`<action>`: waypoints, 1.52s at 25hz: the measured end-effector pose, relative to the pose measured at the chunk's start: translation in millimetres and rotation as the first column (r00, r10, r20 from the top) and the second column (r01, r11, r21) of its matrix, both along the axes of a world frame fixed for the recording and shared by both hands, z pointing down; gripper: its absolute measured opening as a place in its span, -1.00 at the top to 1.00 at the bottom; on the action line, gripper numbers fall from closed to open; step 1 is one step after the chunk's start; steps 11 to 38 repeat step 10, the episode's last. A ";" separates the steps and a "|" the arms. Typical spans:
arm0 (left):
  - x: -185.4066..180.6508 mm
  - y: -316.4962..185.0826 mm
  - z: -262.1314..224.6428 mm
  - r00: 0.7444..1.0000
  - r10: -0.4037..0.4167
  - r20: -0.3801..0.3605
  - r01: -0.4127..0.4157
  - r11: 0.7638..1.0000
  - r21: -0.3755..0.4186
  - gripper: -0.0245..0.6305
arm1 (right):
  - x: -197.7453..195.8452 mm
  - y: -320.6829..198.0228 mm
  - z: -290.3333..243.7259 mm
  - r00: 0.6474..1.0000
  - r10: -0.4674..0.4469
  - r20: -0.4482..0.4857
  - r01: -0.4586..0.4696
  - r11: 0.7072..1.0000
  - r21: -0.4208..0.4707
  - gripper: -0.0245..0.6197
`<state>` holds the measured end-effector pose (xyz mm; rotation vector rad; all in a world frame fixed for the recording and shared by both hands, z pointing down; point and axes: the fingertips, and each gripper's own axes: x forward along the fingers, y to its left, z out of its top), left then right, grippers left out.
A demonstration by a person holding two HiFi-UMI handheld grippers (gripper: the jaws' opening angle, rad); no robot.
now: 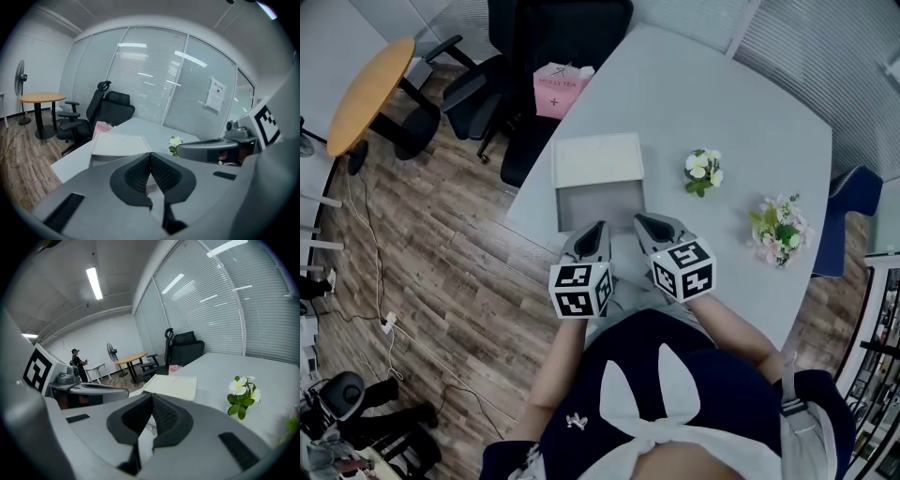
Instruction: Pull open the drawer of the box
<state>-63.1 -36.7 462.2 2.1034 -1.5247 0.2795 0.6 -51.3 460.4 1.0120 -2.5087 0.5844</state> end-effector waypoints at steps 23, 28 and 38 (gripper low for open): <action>-0.8 6.4 3.6 1.000 -0.011 -0.014 0.011 1.000 -0.014 0.85 | 2.7 4.9 4.5 0.999 -0.015 -0.030 0.015 1.000 -0.007 0.91; -0.8 6.4 3.6 1.000 -0.011 -0.014 0.011 1.000 -0.014 0.85 | 2.7 4.9 4.5 0.999 -0.015 -0.030 0.015 1.000 -0.007 0.91; -0.8 6.4 3.6 1.000 -0.011 -0.014 0.011 1.000 -0.014 0.85 | 2.7 4.9 4.5 0.999 -0.015 -0.030 0.015 1.000 -0.007 0.91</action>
